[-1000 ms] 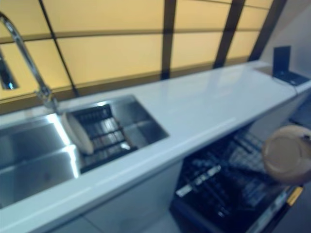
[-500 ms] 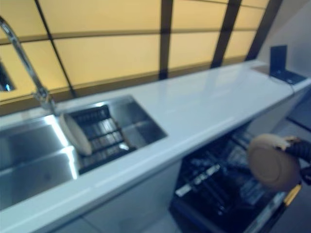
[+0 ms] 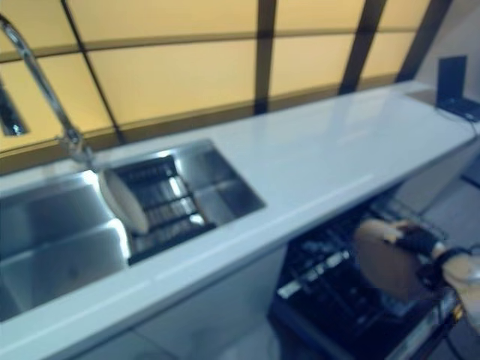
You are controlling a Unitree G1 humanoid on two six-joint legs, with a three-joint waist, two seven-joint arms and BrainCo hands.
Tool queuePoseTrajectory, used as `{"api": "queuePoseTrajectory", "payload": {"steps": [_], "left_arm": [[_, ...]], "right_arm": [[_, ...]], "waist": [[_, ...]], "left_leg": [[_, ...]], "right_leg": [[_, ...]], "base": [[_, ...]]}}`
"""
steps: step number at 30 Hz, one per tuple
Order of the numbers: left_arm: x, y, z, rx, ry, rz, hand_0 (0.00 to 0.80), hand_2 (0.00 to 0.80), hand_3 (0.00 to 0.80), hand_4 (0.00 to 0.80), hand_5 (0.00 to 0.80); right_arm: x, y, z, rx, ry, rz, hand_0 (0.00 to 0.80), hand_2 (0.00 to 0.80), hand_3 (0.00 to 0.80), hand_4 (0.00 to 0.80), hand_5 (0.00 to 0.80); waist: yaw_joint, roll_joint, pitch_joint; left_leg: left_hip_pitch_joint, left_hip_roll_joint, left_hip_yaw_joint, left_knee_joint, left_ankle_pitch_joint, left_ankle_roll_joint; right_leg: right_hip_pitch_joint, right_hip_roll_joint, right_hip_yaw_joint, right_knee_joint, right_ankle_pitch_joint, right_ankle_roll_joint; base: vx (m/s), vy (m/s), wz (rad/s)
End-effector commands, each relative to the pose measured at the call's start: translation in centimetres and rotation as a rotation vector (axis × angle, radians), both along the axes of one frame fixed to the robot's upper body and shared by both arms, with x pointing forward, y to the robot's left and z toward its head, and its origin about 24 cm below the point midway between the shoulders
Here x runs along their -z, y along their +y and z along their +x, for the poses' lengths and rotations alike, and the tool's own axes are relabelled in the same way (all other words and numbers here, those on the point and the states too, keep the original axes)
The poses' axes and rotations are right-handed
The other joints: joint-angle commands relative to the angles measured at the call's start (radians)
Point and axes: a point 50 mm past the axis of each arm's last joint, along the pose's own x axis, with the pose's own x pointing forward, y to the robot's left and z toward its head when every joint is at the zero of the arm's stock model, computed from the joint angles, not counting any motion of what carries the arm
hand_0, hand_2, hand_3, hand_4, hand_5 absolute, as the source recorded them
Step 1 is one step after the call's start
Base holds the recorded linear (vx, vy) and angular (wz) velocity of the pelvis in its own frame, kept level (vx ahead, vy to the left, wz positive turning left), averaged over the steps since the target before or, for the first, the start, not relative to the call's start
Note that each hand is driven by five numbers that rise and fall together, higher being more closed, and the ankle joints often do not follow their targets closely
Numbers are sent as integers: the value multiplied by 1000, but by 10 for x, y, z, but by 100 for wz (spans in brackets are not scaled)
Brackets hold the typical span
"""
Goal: Take plates into dishwasher
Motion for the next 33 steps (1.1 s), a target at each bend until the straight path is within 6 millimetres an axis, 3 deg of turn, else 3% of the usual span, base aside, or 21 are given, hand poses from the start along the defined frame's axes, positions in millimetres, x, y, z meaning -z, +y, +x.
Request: {"api": "queuePoseTrajectory", "payload": {"steps": [1, 12, 28, 30, 33], "left_arm": [[-8, 16, 16, 59, -36, 52, 0, 0, 0, 0, 0], [-11, 9, 34, 83, -86, 39, 0, 0, 0, 0, 0], [-15, 3, 50, 106, -134, 24, 0, 0, 0, 0, 0], [-18, -2, 64, 123, -174, 10, 0, 0, 0, 0, 0], [-19, -6, 68, 132, -188, 1, 0, 0, 0, 0, 0]], "right_arm": [[-23, 11, 25, 0, -175, 31, 800, 800, 800, 800, 800], [3, 26, 43, 6, -114, -7, 800, 800, 800, 800, 800], [17, 23, 52, 22, -32, -54, 800, 800, 800, 800, 800], [33, 22, 50, 22, 39, -72, 800, 800, 800, 800, 800], [43, 21, 47, 29, 78, -67, 800, 800, 800, 800, 800]], "waist": [[35, -29, 30], [62, 2, 65], [74, 38, 108], [74, 57, 128], [75, 64, 133]], "left_leg": [[-13, -11, -47, 5, -48, 70], [-27, -17, -80, 5, -39, 65], [-56, -26, -113, 5, -25, 54], [-67, -32, -121, 5, -22, 51], [-69, -33, -121, 5, -21, 49]], "right_leg": [[28, 1, -14, 2, -32, 38], [24, -13, -41, 5, -40, 33], [8, -23, -65, 7, -45, 26], [0, -29, -74, 2, -44, 25], [-1, -32, -76, 2, -44, 25]], "base": [[-40, -18, 4], [-32, -32, 6], [-31, -12, 7], [-98, 4, 16], [-37, 5, 8]]}}
